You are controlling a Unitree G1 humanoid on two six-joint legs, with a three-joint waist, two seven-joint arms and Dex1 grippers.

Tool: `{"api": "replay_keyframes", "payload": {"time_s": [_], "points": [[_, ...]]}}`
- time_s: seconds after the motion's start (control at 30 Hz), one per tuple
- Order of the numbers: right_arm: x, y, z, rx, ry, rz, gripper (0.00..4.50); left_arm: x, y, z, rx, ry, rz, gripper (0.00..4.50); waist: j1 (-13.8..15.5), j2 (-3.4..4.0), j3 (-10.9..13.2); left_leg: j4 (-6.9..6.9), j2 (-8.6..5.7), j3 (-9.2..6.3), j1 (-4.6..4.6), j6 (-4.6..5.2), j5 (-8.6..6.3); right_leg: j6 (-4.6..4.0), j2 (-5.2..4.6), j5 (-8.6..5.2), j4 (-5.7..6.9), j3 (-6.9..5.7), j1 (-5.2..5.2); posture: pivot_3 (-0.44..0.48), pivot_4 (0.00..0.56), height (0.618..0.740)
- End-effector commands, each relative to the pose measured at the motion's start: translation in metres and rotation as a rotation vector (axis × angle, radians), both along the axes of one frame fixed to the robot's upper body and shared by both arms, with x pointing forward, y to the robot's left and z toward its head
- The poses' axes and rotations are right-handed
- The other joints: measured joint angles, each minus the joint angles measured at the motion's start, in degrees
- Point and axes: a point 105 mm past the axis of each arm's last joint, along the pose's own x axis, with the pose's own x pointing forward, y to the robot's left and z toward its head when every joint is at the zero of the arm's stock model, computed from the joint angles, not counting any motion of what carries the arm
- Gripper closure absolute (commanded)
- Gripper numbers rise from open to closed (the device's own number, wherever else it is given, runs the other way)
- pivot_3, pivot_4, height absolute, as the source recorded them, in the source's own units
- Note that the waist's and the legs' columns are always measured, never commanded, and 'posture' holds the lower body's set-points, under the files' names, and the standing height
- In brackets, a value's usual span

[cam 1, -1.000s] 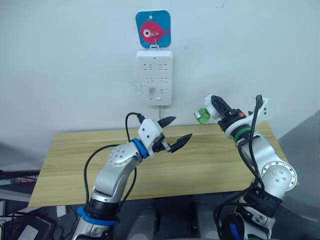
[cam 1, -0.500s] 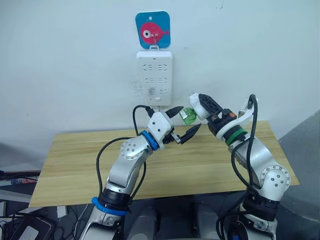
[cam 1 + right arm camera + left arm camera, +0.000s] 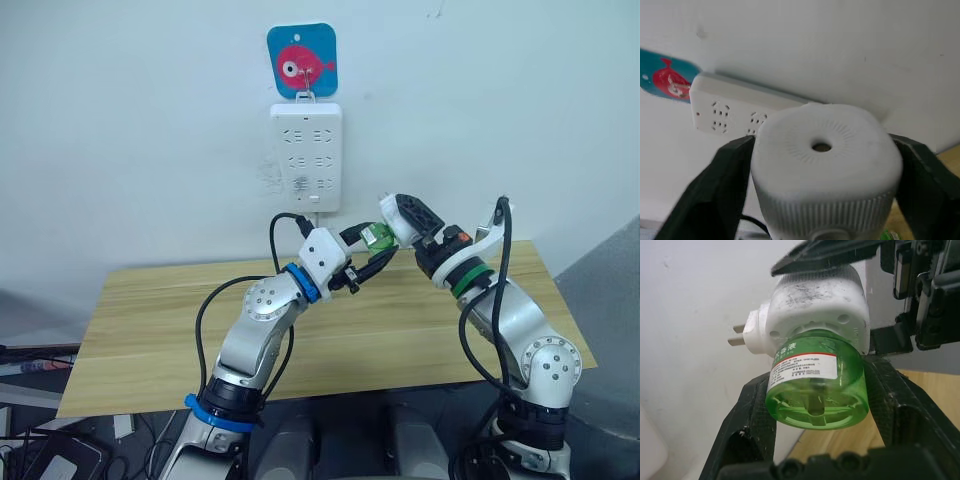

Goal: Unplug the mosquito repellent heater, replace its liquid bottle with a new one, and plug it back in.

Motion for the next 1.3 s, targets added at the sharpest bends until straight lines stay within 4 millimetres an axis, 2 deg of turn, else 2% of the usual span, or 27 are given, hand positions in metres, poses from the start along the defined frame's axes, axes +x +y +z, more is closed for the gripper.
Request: {"api": "replay_keyframes", "payload": {"time_s": [0.03,0.23,0.3,0.43,0.67,1.23,1.3], "points": [[-0.011,0.002,0.003,-0.027,-0.044,0.149,0.0,-0.007,0.004,0.008,0.052,-0.091,-0.079,2.12,0.0,0.0,0.0,0.0,0.0,0.0,0.0,0.05,-0.03,0.0,0.0,0.0,-0.01,0.0,0.02,0.044,0.193,0.74],[-0.026,-0.011,-0.003,-0.086,-0.025,0.483,0.0,-0.01,0.019,-0.004,0.152,-0.097,-0.208,2.12,0.2,-0.03,0.0,0.0,0.01,0.07,0.08,0.23,-0.12,0.01,0.01,-0.01,-0.04,-0.01,0.15,0.054,0.193,0.74],[-0.037,-0.015,-0.006,-0.123,-0.019,0.615,0.0,-0.013,0.02,-0.007,0.178,-0.102,-0.251,2.12,0.2,-0.04,0.0,0.02,0.01,0.1,0.08,0.3,-0.17,0.02,0.01,-0.02,-0.07,0.0,0.17,0.06,0.192,0.74],[-0.049,-0.019,-0.016,-0.175,0.043,0.759,0.0,-0.016,0.019,-0.013,0.192,-0.103,-0.287,2.12,0.3,-0.06,0.0,0.04,0.03,0.14,0.08,0.36,-0.2,0.03,0.0,-0.02,-0.09,0.01,0.19,0.064,0.19,0.74],[-0.039,-0.019,-0.02,-0.164,0.09,0.762,0.0,-0.028,0.017,-0.027,0.244,-0.141,-0.321,2.12,0.6,-0.1,0.1,0.09,0.03,0.13,0.08,0.35,-0.2,0.05,-0.01,-0.01,-0.09,0.07,0.18,0.075,0.187,0.74],[-0.035,-0.029,-0.025,-0.165,0.139,0.756,0.0,-0.027,0.016,-0.027,0.244,-0.155,-0.317,2.12,1.7,-0.17,0.1,0.11,0.02,0.14,0.07,0.35,-0.19,0.08,-0.01,0.01,-0.09,0.09,0.18,0.083,0.192,0.74],[-0.035,-0.03,-0.025,-0.165,0.141,0.751,0.34,-0.027,0.016,-0.027,0.244,-0.155,-0.319,2.12,1.7,-0.17,0.1,0.11,0.02,0.14,0.08,0.35,-0.19,0.08,-0.01,0.01,-0.09,0.08,0.18,0.083,0.192,0.74]]}}
